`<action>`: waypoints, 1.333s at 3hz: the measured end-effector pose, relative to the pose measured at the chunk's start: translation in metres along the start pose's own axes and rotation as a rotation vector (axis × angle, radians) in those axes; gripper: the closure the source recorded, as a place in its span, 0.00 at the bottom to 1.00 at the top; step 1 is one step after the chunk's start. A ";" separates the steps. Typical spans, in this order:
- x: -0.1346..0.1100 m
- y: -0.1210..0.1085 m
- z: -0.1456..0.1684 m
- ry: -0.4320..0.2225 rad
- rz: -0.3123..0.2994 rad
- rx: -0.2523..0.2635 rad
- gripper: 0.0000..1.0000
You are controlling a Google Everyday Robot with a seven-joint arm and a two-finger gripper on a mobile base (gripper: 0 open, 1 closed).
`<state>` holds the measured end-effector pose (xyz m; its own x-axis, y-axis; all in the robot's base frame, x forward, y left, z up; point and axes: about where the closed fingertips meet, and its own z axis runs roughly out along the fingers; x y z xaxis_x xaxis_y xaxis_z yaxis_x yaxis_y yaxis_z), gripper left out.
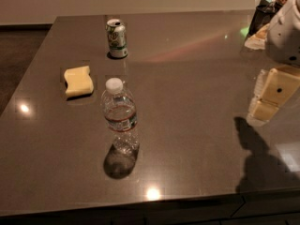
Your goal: Pick water bottle
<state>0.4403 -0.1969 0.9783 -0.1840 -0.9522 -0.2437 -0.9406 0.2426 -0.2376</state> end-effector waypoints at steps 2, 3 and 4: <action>-0.093 0.032 0.021 -0.197 -0.098 -0.070 0.00; -0.136 0.051 0.033 -0.255 -0.149 -0.104 0.00; -0.174 0.069 0.042 -0.308 -0.192 -0.150 0.00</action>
Offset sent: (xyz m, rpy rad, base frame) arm -0.0112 0.1585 -0.0147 0.2540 0.0171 0.2447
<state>0.4190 -0.0069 0.9648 0.0724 -0.8721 -0.4840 -0.9850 0.0135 -0.1718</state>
